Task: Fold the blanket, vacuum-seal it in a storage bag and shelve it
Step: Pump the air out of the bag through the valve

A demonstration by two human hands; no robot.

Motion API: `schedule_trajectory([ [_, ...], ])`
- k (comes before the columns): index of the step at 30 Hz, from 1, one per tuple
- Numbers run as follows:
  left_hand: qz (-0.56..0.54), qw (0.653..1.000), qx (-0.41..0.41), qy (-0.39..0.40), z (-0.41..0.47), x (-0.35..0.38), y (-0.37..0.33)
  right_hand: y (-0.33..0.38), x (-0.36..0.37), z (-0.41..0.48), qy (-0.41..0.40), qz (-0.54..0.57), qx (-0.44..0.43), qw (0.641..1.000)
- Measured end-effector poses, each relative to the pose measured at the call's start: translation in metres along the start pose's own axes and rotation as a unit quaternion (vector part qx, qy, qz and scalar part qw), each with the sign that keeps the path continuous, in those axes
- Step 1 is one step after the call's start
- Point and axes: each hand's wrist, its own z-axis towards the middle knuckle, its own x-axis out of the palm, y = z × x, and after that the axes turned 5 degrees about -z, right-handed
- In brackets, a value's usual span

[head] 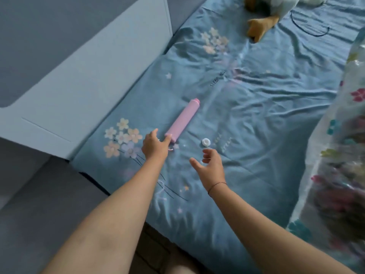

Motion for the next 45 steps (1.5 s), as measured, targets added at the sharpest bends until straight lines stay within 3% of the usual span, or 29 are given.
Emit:
schedule_trajectory([
  [6,0.057,0.989,0.014,0.133,0.045,0.022,-0.007,-0.009,-0.004,0.022,-0.041,-0.006,0.011,0.999],
  [9,0.077,0.985,0.006,0.154,0.041,0.028,-0.011,-0.013,-0.011,0.019,-0.050,0.012,0.027,0.998],
  [11,-0.023,0.985,-0.046,0.166,0.032,0.031,-0.016,-0.014,-0.017,0.014,-0.054,0.033,0.041,0.997],
  [14,-0.286,0.926,-0.149,0.197,-0.001,0.032,-0.035,-0.010,-0.028,0.002,-0.060,0.070,0.049,0.995],
  [16,-0.364,0.890,-0.172,0.214,-0.034,0.033,-0.054,-0.004,-0.041,-0.007,-0.053,0.101,0.049,0.992],
  [19,-0.415,0.842,-0.173,0.298,-0.090,0.036,-0.090,0.006,-0.071,-0.023,-0.050,0.171,0.035,0.983],
  [22,-0.412,0.813,-0.167,0.375,-0.153,0.047,-0.125,0.003,-0.123,-0.041,-0.089,0.228,0.011,0.969],
  [29,-0.341,0.812,-0.098,0.463,-0.330,0.098,-0.210,-0.072,-0.305,-0.119,-0.149,0.278,0.004,0.949],
  [35,-0.344,0.754,-0.131,0.545,-0.495,0.177,-0.267,-0.166,-0.452,-0.203,-0.225,0.292,0.011,0.930],
  [38,-0.356,0.739,-0.165,0.548,-0.567,0.223,-0.287,-0.212,-0.520,-0.235,-0.251,0.298,0.023,0.921],
  [45,-0.347,0.748,-0.244,0.511,-0.672,0.313,-0.315,-0.301,-0.627,-0.291,-0.272,0.296,0.056,0.914],
])
